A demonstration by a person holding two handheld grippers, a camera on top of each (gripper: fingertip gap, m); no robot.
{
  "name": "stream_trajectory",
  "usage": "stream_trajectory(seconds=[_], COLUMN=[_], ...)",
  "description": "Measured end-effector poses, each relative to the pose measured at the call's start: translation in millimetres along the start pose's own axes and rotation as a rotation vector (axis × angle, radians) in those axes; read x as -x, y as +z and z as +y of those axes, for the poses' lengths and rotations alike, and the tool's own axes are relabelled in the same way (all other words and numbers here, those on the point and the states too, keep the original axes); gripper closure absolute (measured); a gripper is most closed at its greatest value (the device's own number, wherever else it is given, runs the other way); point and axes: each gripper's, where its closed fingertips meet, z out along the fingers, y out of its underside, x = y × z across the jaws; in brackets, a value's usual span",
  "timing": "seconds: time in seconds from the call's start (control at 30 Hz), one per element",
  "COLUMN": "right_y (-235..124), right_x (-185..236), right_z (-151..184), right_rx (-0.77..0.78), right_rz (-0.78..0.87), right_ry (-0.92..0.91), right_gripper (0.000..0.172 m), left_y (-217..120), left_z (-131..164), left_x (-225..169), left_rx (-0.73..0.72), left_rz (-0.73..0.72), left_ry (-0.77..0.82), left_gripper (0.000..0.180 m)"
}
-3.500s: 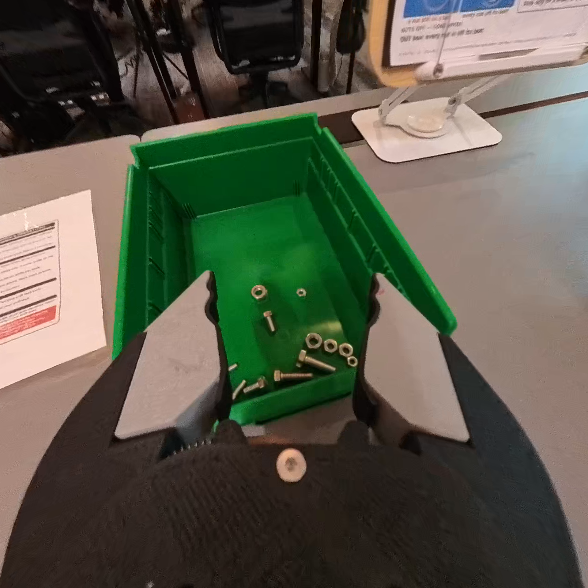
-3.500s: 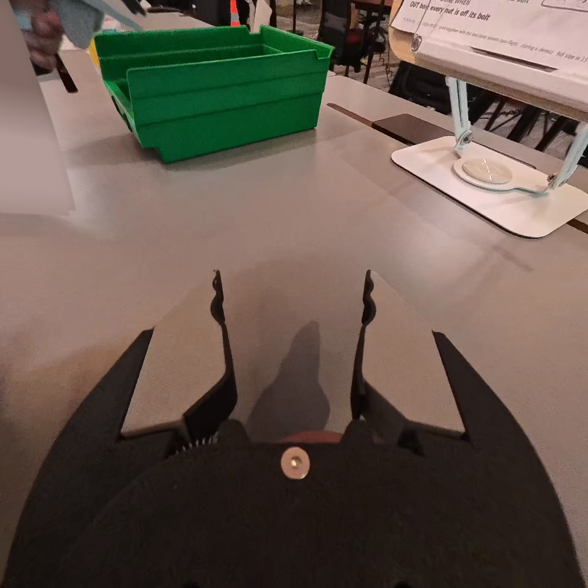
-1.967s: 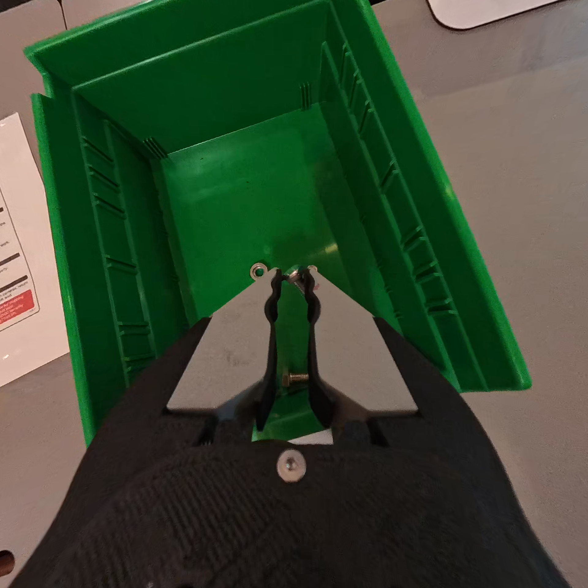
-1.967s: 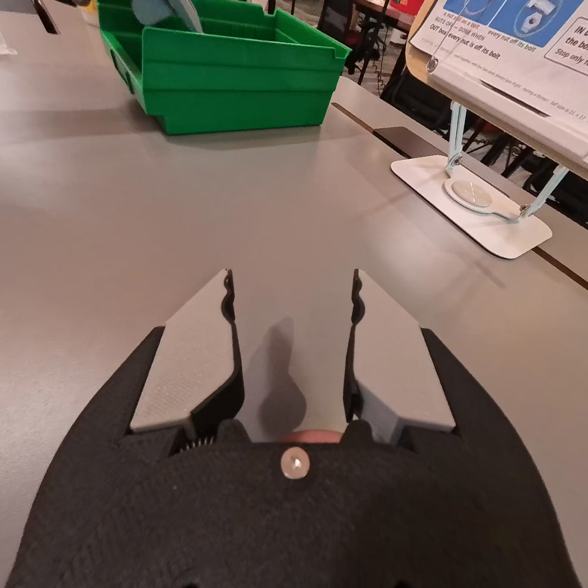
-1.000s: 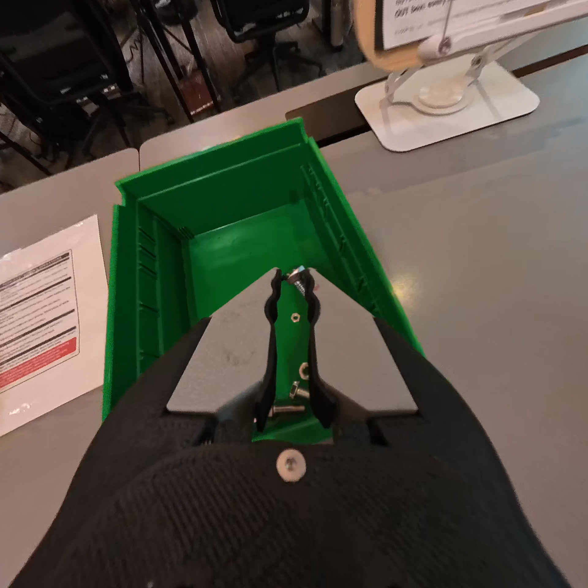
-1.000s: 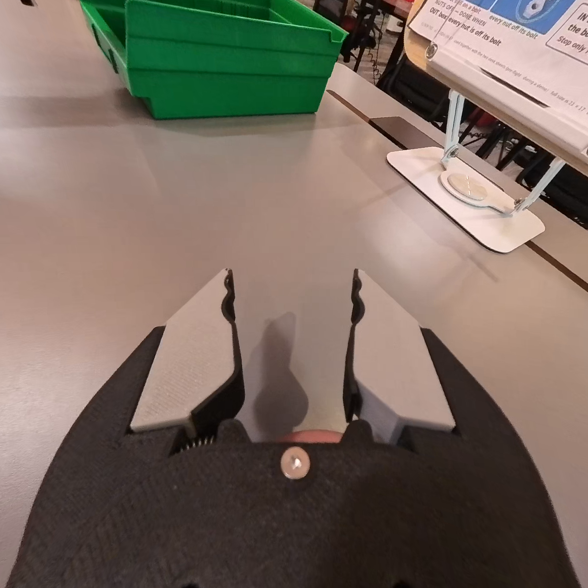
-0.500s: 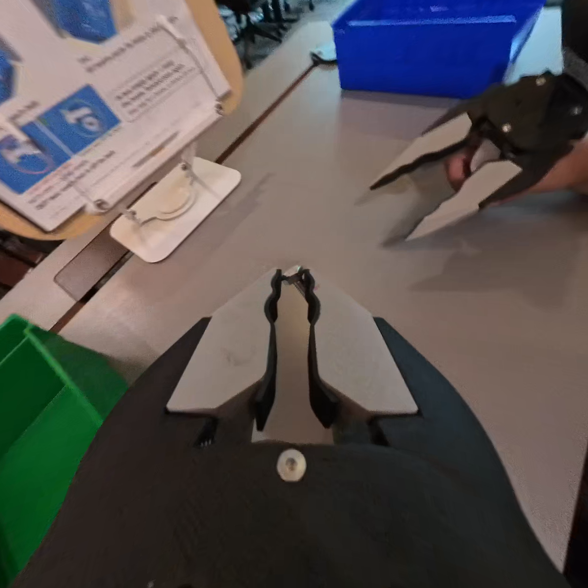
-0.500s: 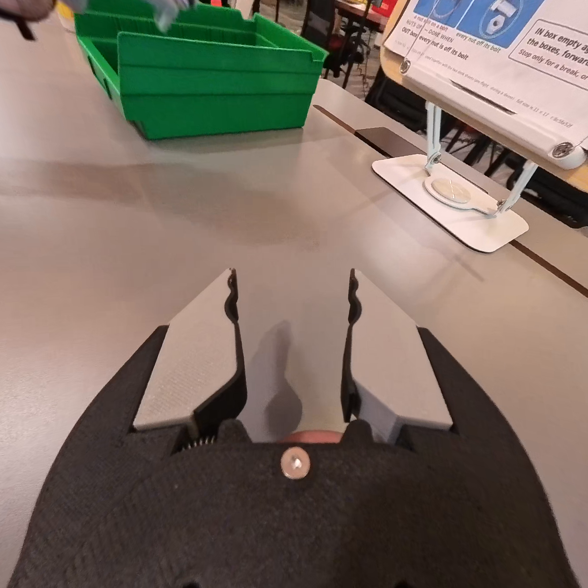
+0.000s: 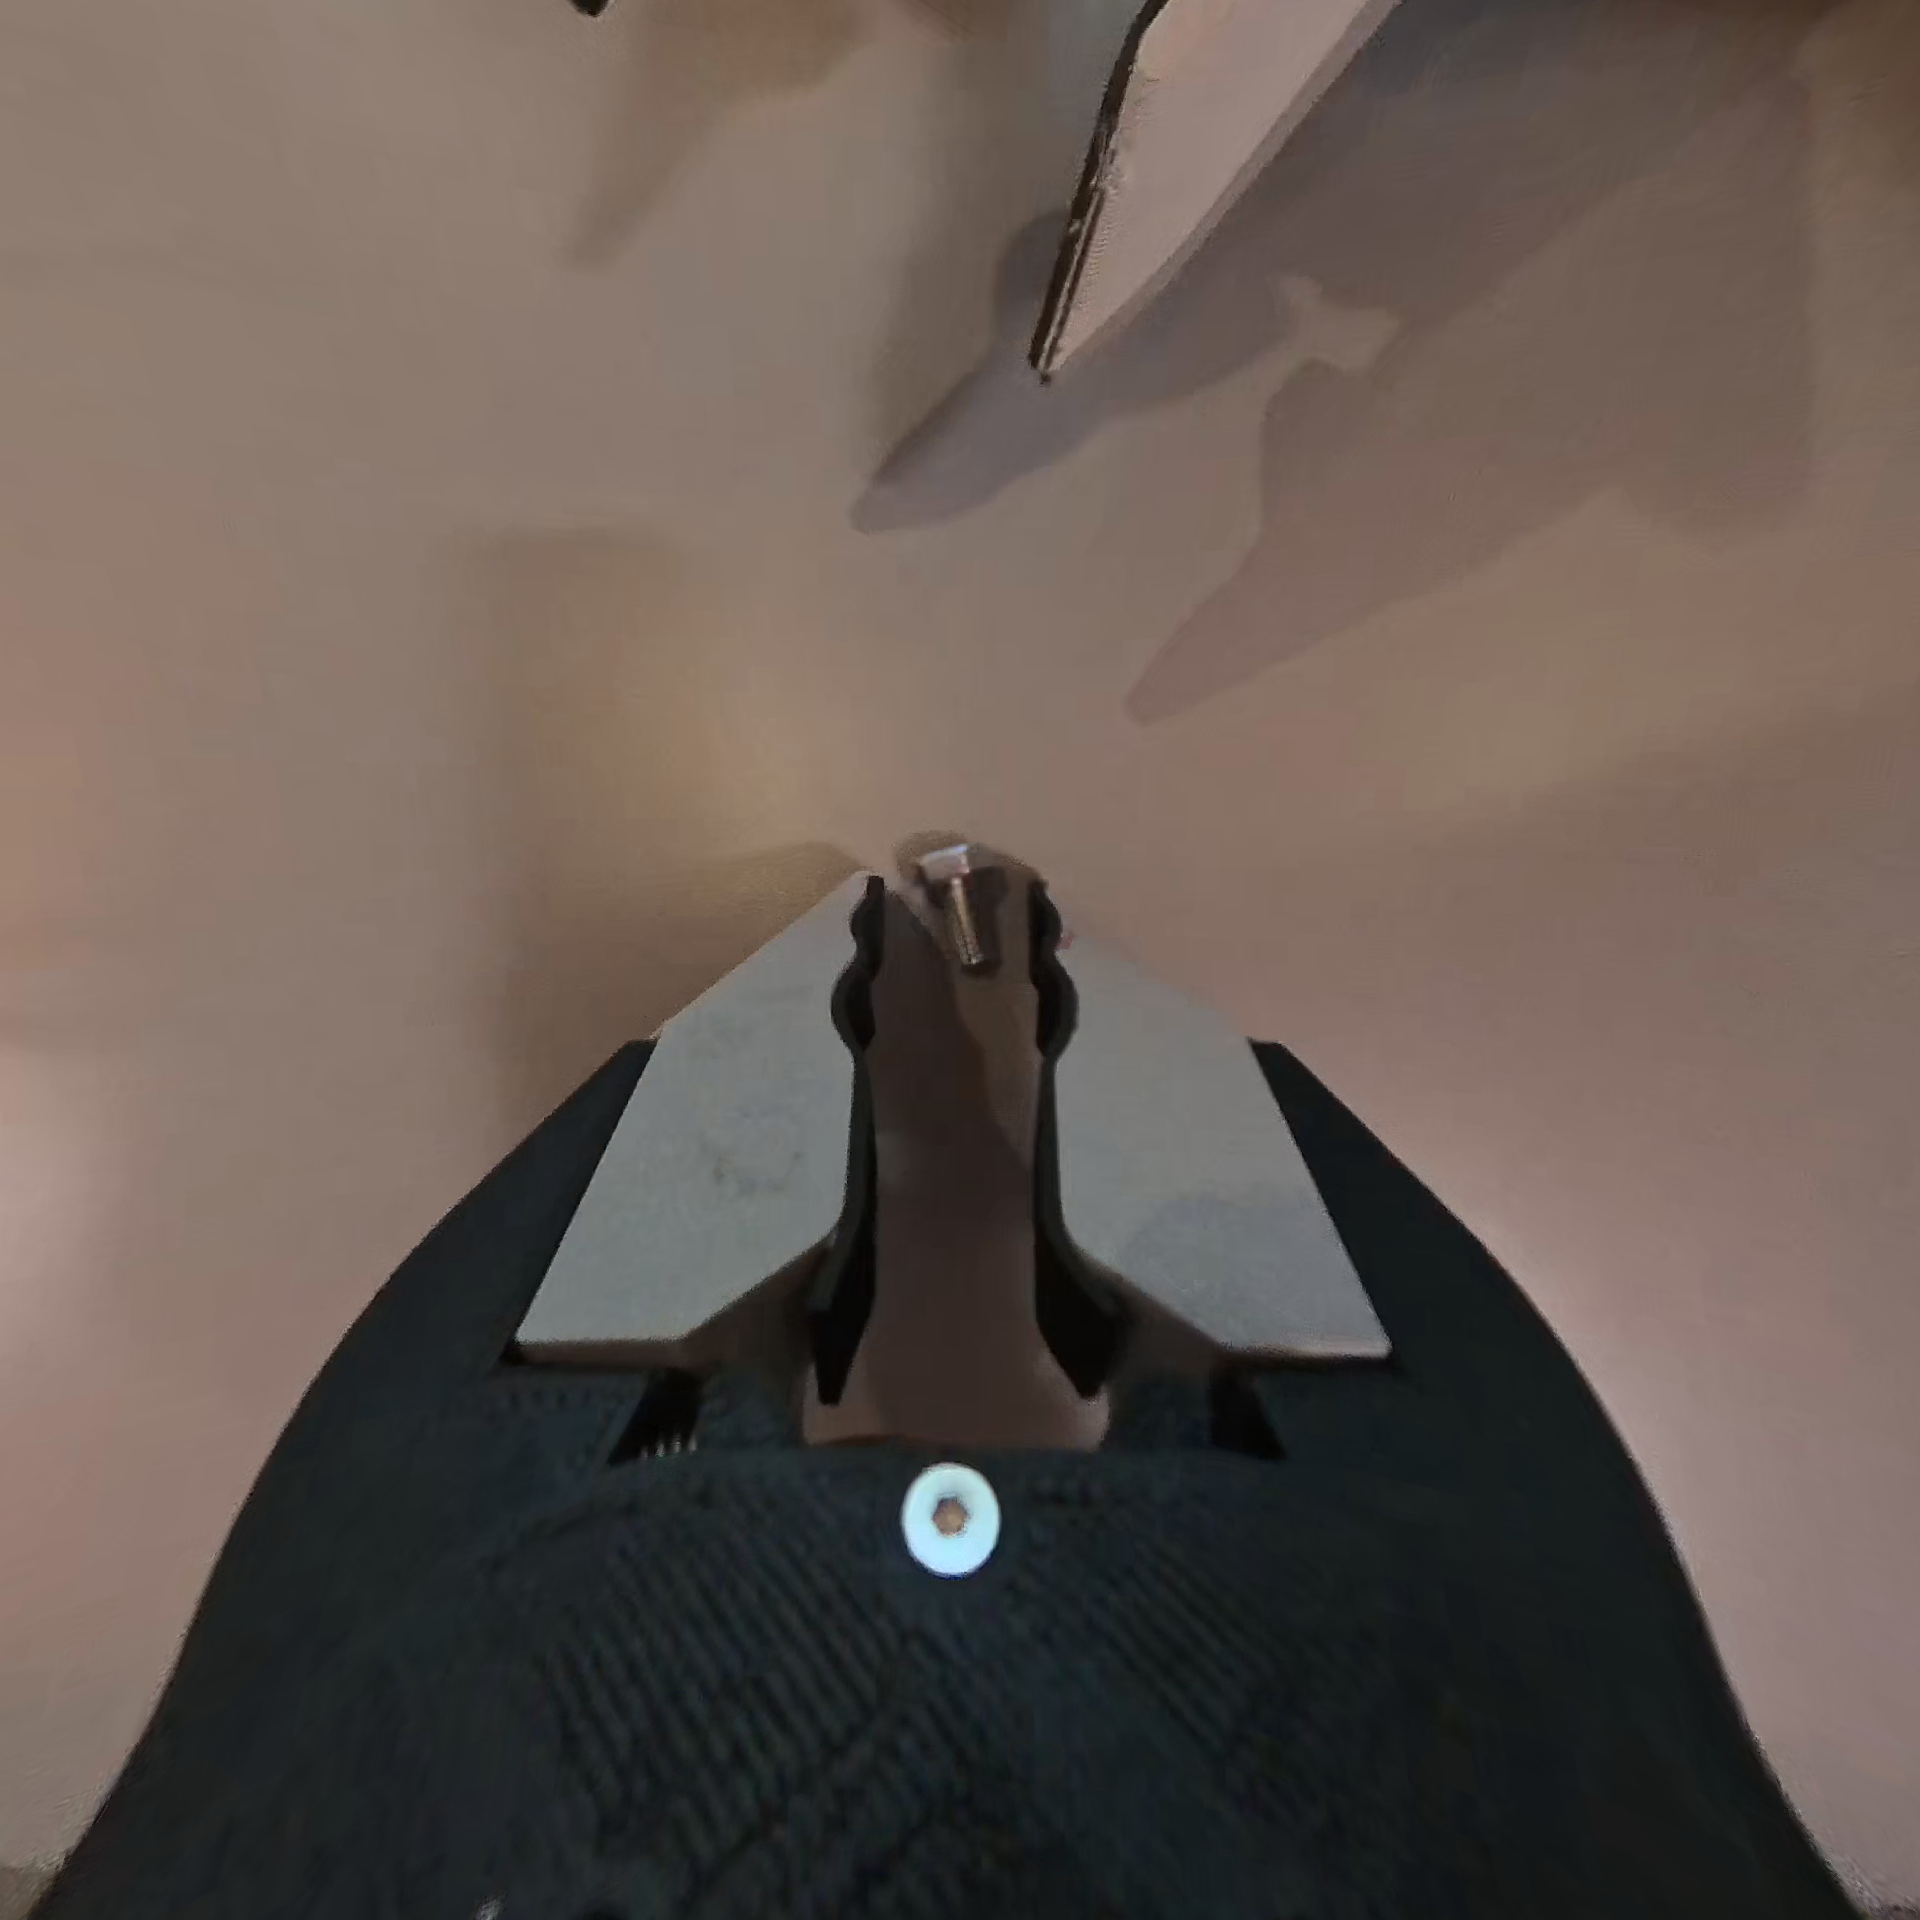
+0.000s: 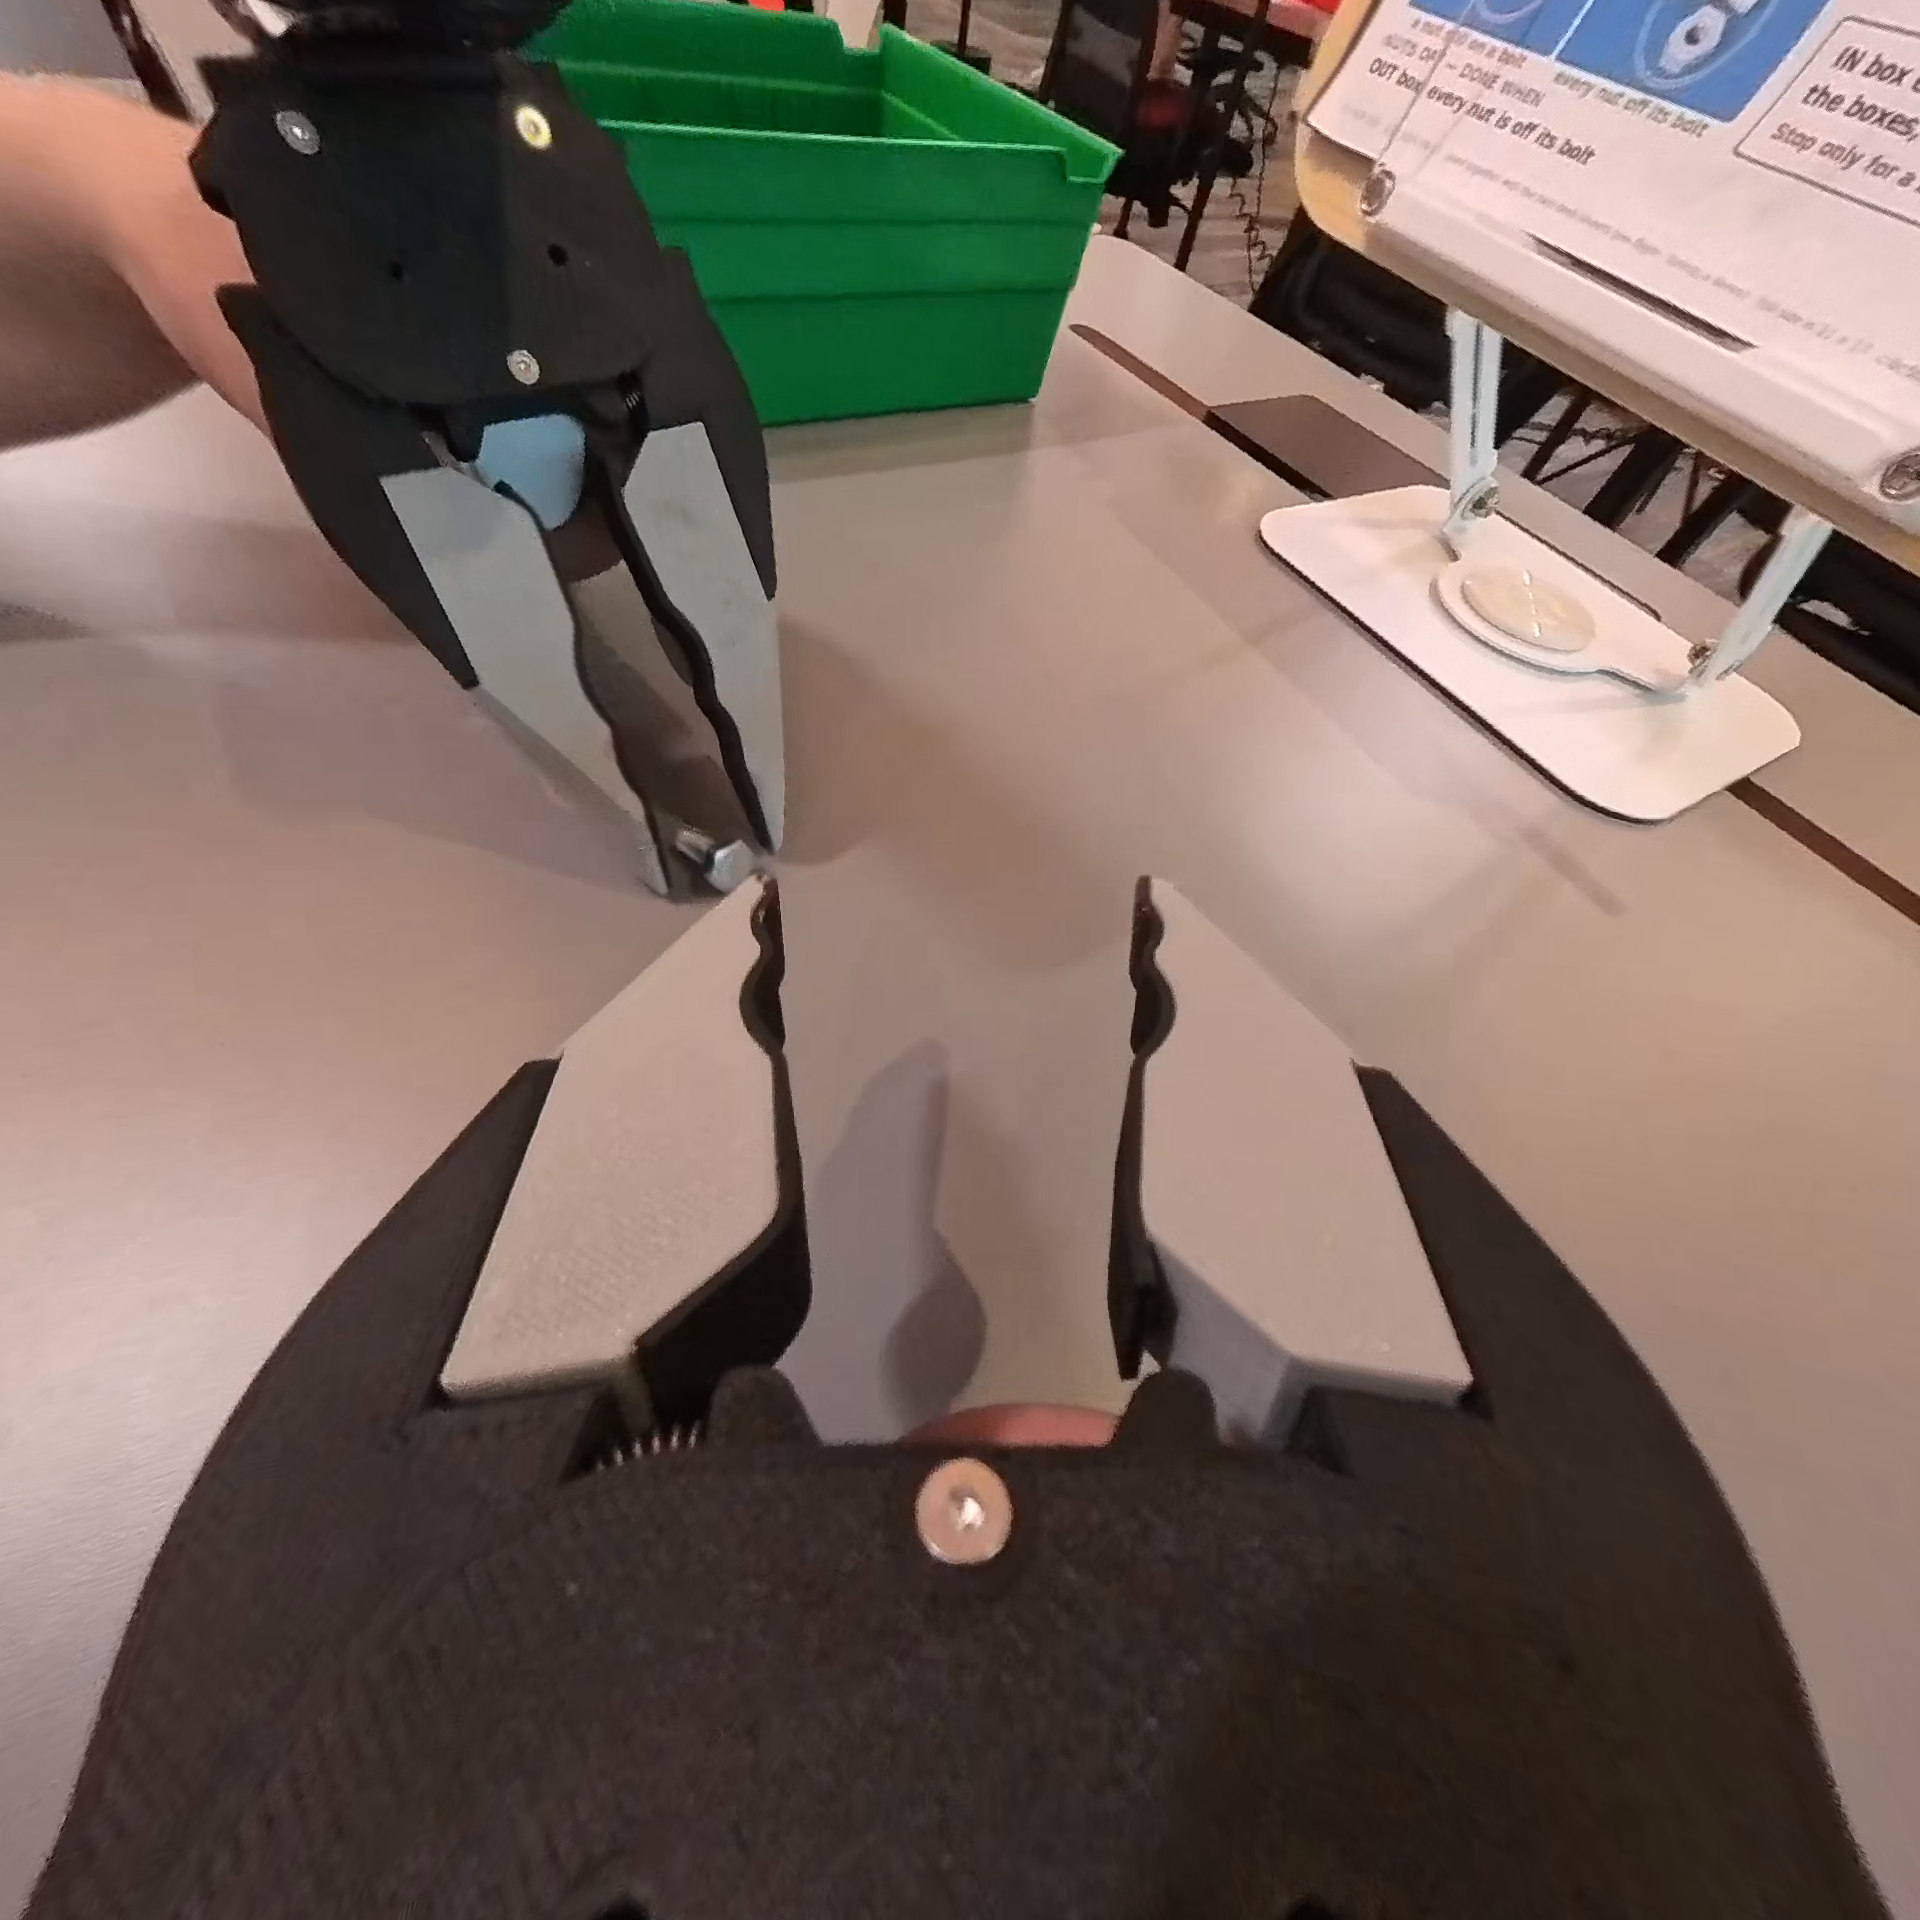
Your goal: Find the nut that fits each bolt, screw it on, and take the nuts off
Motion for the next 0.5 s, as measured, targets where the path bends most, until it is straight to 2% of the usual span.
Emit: stream_trajectory(seconds=[0.07,0.23,0.37,0.5], right_y=[0,1,5,7], right_x=[2,10,26,28], right_z=[-1,-1,1,3], right_rx=[-0.001,-0.004,0.006,0.006], right_rz=[-0.006,-0.043,-0.113,-0.119], right_ry=[-0.007,-0.008,-0.037,-0.055], right_gripper=[0.108,0.108,0.114,0.115], left_y=[-5,-29,-49,-104], left_z=[0,-7,-3,2], left_x=[-1,0,-14,-41], left_rx=[-0.031,-0.138,-0.151,-0.276], left_rz=[-0.007,-0.040,-0.070,-0.117], left_ry=[0.002,-0.034,-0.017,-0.053], left_gripper=[0.145,0.143,0.141,0.136])
